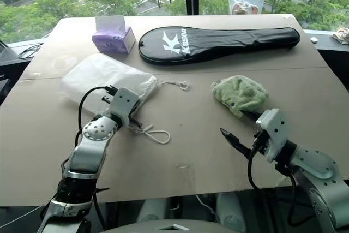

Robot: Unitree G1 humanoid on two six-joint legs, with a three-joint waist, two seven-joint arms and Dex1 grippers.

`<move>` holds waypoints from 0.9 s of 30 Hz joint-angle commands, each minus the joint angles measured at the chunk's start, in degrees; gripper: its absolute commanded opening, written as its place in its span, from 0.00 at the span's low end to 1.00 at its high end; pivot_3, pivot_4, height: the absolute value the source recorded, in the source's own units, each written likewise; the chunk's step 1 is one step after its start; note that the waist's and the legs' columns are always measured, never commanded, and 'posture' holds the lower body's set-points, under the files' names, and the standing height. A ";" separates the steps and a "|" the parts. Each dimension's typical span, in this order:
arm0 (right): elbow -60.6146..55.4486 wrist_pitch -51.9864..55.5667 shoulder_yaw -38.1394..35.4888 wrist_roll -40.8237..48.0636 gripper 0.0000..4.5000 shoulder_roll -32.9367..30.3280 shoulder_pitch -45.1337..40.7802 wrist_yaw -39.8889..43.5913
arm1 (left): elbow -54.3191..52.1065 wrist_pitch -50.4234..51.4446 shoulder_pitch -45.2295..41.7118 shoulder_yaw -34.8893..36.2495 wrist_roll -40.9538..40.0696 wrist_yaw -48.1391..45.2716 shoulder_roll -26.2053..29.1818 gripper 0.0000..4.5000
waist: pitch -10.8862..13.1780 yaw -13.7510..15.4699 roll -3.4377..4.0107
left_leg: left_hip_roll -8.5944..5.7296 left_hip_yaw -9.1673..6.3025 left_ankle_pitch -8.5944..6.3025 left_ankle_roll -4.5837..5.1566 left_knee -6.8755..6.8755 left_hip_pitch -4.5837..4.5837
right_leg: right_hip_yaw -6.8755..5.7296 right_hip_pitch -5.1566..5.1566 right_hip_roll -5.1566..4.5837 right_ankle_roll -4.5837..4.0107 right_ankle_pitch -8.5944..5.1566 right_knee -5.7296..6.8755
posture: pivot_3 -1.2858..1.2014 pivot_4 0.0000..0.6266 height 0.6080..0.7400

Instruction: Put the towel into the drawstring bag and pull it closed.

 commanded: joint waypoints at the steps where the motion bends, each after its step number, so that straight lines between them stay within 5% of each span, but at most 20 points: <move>1: 0.35 2.86 -1.13 -3.14 1.00 -0.58 -1.65 -4.69 | 3.14 23.53 -9.71 15.81 -17.75 -4.47 -5.74 0.02 | -0.02 0.26 -0.03 | 0.00 -0.02 0.00 0.00 0.03 0.00 | -0.01 0.04 0.00 0.00 0.00 0.01 | 0.52 0.24 1.00; 7: 3.48 6.84 -1.07 -10.55 1.00 0.61 -8.27 -13.81 | 9.92 55.88 -22.72 34.52 -34.78 -12.05 -3.30 0.02 | 0.06 -0.51 -0.17 | -0.03 -0.10 0.00 0.00 0.55 -0.06 | -0.03 0.04 0.18 0.03 0.00 0.44 | 0.52 0.24 1.00; 8: 5.20 11.14 -2.35 -6.29 1.00 0.67 -10.52 -12.49 | 10.84 57.21 -23.15 35.10 -37.14 -12.58 -1.81 0.02 | 0.06 -0.77 -0.18 | -0.02 -0.10 0.00 0.00 0.58 -0.05 | -0.03 0.02 0.26 0.02 0.00 0.53 | 0.52 0.24 1.00; 19: 36.29 16.87 3.70 -7.76 1.00 1.25 -36.18 -7.72 | 9.79 57.83 -24.25 29.70 -57.75 -9.21 5.07 0.02 | 0.09 -1.58 -0.20 | -0.01 -0.06 0.01 -0.01 0.63 0.02 | 0.08 0.01 -0.04 -0.01 0.01 0.74 | 0.52 0.24 1.00; 27: 64.85 12.52 15.94 -15.53 1.00 2.87 -49.87 4.07 | 6.00 57.83 -22.71 27.27 -60.48 -2.70 2.67 0.02 | 0.09 -1.75 -0.21 | -0.03 0.06 0.15 -0.25 0.57 0.00 | 0.16 -0.04 0.00 -0.21 0.13 0.73 | 0.52 0.24 1.00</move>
